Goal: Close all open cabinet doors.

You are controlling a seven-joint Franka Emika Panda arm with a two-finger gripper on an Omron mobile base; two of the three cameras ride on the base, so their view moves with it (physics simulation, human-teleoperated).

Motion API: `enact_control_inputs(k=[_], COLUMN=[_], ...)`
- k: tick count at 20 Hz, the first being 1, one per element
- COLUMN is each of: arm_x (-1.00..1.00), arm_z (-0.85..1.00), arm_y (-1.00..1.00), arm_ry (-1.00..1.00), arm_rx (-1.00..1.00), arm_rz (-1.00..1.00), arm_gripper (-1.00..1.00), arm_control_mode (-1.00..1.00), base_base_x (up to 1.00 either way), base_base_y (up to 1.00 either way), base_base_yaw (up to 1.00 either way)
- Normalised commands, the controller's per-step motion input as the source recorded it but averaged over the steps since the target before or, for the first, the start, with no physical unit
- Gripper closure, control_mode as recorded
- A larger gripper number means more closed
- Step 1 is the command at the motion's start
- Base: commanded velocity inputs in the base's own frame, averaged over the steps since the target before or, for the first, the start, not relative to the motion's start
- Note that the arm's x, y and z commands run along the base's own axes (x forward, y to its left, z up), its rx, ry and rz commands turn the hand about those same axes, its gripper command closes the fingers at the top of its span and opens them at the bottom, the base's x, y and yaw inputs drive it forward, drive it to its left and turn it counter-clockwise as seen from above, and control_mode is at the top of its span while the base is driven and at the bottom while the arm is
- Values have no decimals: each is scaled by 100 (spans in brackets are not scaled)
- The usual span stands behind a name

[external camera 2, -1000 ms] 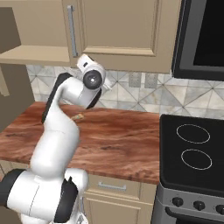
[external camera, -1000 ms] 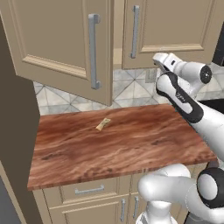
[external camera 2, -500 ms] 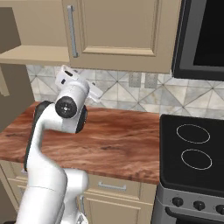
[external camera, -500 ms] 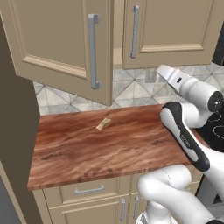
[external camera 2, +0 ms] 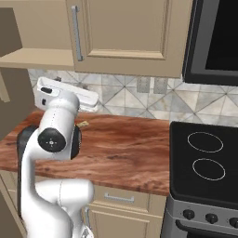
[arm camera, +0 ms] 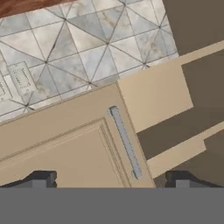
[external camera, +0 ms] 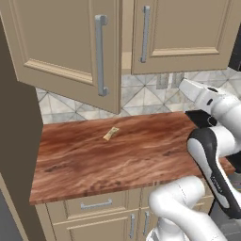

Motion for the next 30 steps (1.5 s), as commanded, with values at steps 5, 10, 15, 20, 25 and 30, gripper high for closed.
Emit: enact_control_inputs(k=[5,10,15,20,25,30], arm_x=[-100,-100,-100,-99,-74,10], arm_z=[48,51,24,8,0,0], arm_y=[32,44,62,72,86,89], arm_ry=[-13,-2,0,0,0,5], arm_rx=[-24,-23,-22,-25,-28,-30], arm_rz=[2,0,0,0,-1,-21], arm_gripper=[-100,-100,-100,-100,-100,-100], arm_control_mode=[-100,-100,-100,-100,-100,-100], base_base_x=[0,0,0,0,0,0], base_base_y=[0,0,0,0,0,0], base_base_yaw=[0,0,0,0,0,0])
